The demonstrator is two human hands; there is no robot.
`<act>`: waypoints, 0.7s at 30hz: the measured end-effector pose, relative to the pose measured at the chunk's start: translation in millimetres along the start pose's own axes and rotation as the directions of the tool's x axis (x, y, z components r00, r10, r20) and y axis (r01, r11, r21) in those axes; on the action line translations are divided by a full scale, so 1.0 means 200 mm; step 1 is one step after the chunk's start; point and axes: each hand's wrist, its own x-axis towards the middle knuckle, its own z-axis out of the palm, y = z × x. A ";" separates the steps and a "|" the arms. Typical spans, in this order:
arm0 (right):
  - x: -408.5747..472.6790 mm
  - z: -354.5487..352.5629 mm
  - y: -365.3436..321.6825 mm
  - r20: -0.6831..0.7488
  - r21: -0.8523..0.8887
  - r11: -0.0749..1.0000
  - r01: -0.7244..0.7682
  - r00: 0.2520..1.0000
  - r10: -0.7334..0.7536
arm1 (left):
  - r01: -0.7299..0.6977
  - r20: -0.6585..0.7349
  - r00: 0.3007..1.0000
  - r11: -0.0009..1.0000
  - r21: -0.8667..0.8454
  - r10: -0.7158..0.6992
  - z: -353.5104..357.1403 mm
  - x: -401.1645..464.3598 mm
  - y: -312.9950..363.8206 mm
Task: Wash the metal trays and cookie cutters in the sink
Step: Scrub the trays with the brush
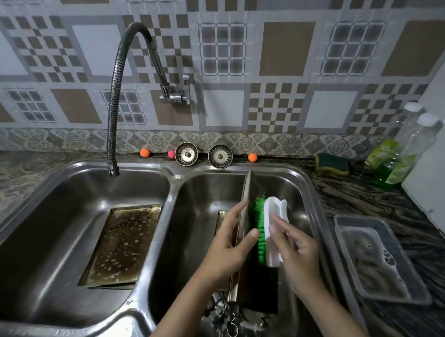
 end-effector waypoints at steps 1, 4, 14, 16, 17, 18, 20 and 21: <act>0.00 0.00 -0.01 0.014 0.010 1.000 0.009 1.000 -0.009 | -0.029 -0.013 1.000 0.999 0.015 0.029 -0.01 -0.01 -0.01; 0.04 0.00 0.01 0.071 -0.075 0.996 0.055 0.996 -0.049 | -0.042 -0.038 0.998 0.999 0.021 0.042 -0.03 -0.03 -0.05; 0.15 0.12 -0.09 0.071 -0.422 0.872 0.248 0.968 -0.241 | -0.086 -0.151 0.986 0.990 -0.115 0.069 -0.05 -0.05 -0.05; 0.12 0.13 -0.07 0.178 -0.401 0.861 0.312 0.949 -0.261 | -0.082 -0.188 0.981 0.981 -0.175 0.048 -0.09 -0.04 -0.06; 0.17 0.10 -0.08 0.159 -0.427 0.847 0.316 0.948 -0.274 | -0.082 -0.189 0.981 0.977 -0.198 0.044 -0.10 -0.05 -0.07; 0.25 0.07 -0.08 0.101 -0.465 0.840 0.279 0.960 -0.263 | -0.082 -0.176 0.983 0.974 -0.211 0.044 -0.10 -0.06 -0.07; 0.36 0.03 -0.12 -0.042 -0.487 0.862 0.143 0.981 -0.187 | -0.074 -0.149 0.988 0.974 -0.215 0.042 -0.09 -0.08 -0.08; 0.37 0.04 -0.14 -0.054 -0.481 0.864 0.148 0.979 -0.198 | -0.069 -0.142 0.989 0.974 -0.216 0.038 -0.07 -0.08 -0.09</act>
